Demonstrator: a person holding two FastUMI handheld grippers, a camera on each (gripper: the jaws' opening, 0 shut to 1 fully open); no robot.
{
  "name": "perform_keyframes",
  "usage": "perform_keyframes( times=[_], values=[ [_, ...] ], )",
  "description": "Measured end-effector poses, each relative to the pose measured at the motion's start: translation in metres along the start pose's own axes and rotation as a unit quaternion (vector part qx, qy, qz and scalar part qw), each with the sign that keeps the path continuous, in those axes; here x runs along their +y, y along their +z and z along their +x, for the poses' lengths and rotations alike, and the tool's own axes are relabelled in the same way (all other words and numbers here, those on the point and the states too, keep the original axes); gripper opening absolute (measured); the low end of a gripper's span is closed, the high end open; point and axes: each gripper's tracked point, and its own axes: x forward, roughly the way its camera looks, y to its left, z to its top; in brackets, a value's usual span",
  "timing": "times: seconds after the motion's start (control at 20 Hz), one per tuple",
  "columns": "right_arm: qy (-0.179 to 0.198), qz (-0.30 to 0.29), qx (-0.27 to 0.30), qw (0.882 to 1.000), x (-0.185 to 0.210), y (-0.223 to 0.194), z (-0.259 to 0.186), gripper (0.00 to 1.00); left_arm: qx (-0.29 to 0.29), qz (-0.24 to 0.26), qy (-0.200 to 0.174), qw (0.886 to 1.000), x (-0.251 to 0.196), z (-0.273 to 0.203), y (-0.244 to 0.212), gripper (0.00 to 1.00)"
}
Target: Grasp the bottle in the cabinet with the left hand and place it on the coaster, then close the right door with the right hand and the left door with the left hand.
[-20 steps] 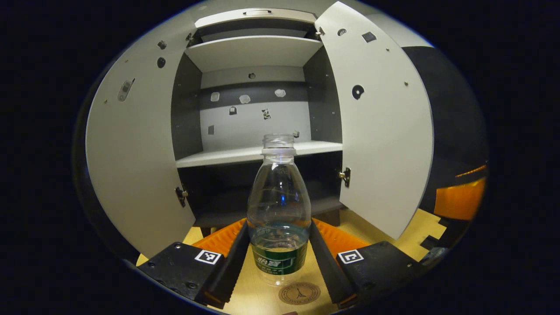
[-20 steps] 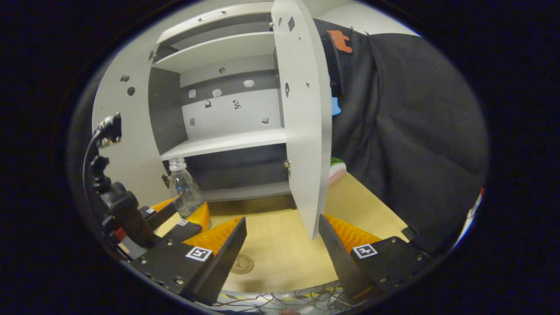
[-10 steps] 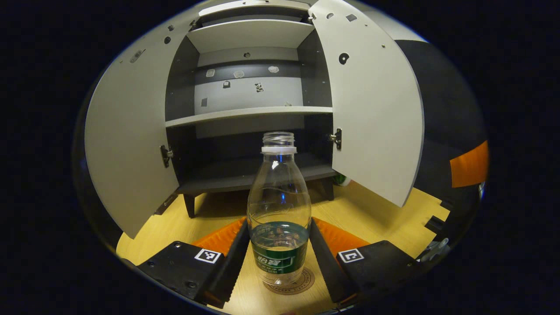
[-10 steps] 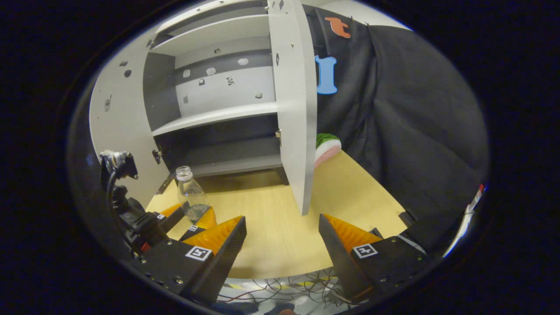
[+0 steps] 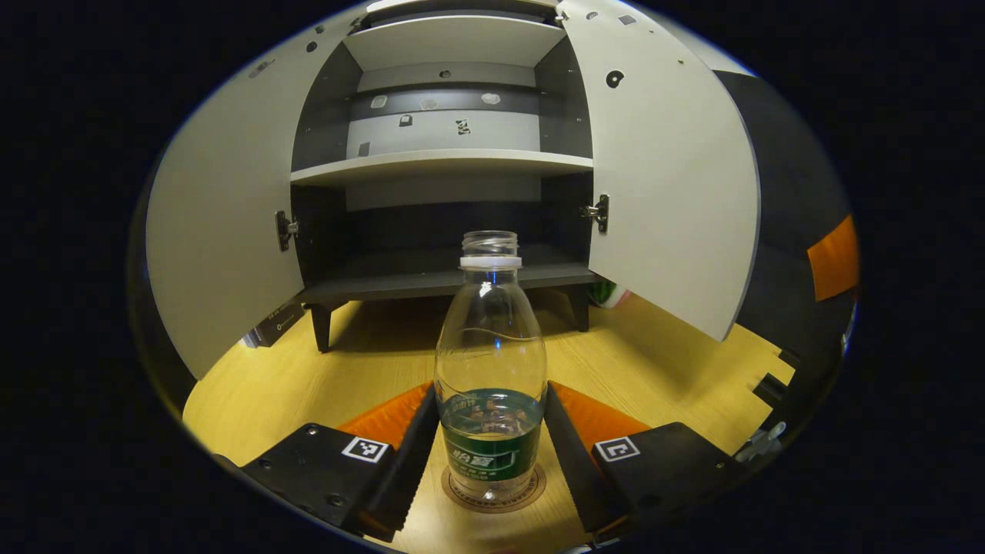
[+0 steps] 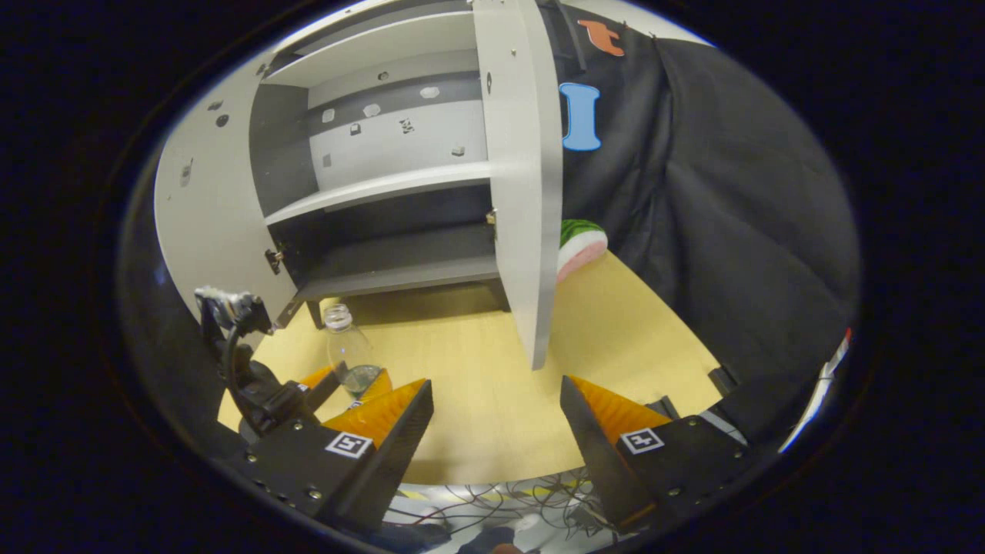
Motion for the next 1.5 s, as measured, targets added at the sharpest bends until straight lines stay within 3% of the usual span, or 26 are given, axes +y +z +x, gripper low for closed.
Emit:
perform_keyframes(
  times=[0.3,0.5,0.7,1.15,1.5],
  values=[
    [0.007,-0.003,0.005,1.000,0.001,-0.001,0.000,1.00,-0.030,0.031,-0.005,0.999,-0.004,-0.008,-0.001,0.83],
    [0.008,0.005,0.008,1.000,-0.001,-0.004,-0.004,1.00,-0.003,0.011,-0.006,1.000,0.001,-0.015,-0.021,0.86],
    [0.009,0.016,0.012,1.000,-0.003,-0.009,-0.010,1.00,-0.018,0.017,-0.006,1.000,0.001,-0.018,-0.009,0.90],
    [0.006,0.023,0.000,1.000,-0.009,-0.004,-0.022,1.00,-0.031,0.028,-0.009,0.999,0.002,-0.021,0.004,0.89],
    [0.009,0.036,-0.027,0.999,-0.013,0.021,-0.035,1.00,-0.065,0.034,-0.016,0.997,-0.003,-0.035,0.044,0.89]
  ],
)
